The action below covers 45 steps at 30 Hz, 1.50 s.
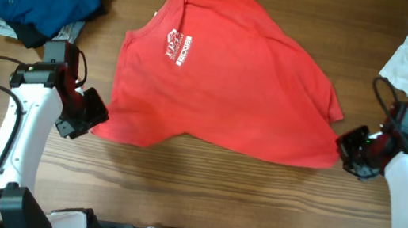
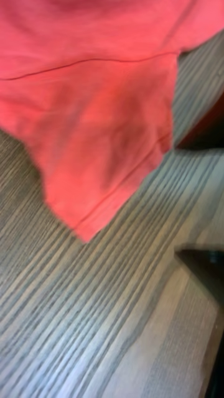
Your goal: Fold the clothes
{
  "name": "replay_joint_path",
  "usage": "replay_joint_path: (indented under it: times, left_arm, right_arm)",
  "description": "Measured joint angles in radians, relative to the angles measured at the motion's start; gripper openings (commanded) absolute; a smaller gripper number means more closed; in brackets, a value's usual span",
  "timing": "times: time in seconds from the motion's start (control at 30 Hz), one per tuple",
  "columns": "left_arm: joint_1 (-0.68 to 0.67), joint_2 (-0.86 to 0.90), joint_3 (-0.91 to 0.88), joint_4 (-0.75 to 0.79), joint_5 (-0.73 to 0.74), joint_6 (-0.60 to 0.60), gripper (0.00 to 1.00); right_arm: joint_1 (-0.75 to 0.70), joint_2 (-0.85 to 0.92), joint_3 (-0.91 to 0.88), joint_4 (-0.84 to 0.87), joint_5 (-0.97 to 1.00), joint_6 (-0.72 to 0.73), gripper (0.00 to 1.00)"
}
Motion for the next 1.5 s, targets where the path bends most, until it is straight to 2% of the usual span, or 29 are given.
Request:
replay_joint_path:
  times: [0.03,0.1,0.23,0.33,0.43,0.53,0.87,0.9,0.93,1.03,1.23,1.37,1.5]
  left_arm:
    - [0.0,0.006,0.0,0.004,0.003,0.005,0.59]
    - [0.0,0.034,0.0,0.021,0.008,0.01,0.69]
    - [-0.015,0.121,0.0,0.069,0.074,0.074,0.7]
    - [-0.077,0.173,0.0,0.093,0.09,0.091,0.74]
    - [-0.16,0.214,0.0,0.114,0.098,0.096,0.72]
    - [-0.207,0.286,0.0,0.14,0.1,0.101,0.65]
    - [-0.216,0.351,0.0,0.163,0.069,0.103,0.6]
    - [-0.216,0.359,-0.001,0.167,0.068,0.103,0.56]
    - [-0.216,0.365,-0.01,0.182,0.066,0.103,0.45]
    - [-0.215,0.365,-0.013,0.189,0.057,0.103,0.04]
    - [-0.216,0.365,-0.019,0.171,0.045,0.08,0.04]
    - [-0.212,0.365,-0.028,0.063,-0.036,-0.072,0.04]
    - [-0.207,0.356,-0.031,-0.034,-0.047,-0.171,0.04]
  right_arm:
    - [-0.037,0.0,0.0,-0.003,-0.001,-0.008,0.04]
    - [-0.108,0.0,0.0,-0.003,-0.003,-0.046,0.04]
    - [-0.155,0.0,0.0,0.03,-0.007,-0.082,0.04]
    - [-0.201,0.0,0.005,0.037,-0.028,-0.088,0.04]
    - [-0.212,0.0,0.015,0.037,-0.042,-0.111,0.04]
    - [-0.212,0.0,0.015,0.034,-0.057,-0.135,0.04]
    - [-0.213,0.0,0.017,0.008,-0.072,-0.165,0.04]
    - [-0.213,0.0,0.017,0.008,-0.072,-0.165,0.04]
    - [-0.213,0.0,0.017,0.008,-0.072,-0.165,0.04]
    - [-0.213,0.0,0.017,0.008,-0.072,-0.165,0.04]
    - [-0.213,0.0,0.017,0.004,-0.072,-0.167,0.04]
    - [-0.213,0.0,0.017,0.006,-0.075,-0.169,0.04]
    - [-0.213,0.0,0.017,0.05,-0.076,-0.169,0.04]
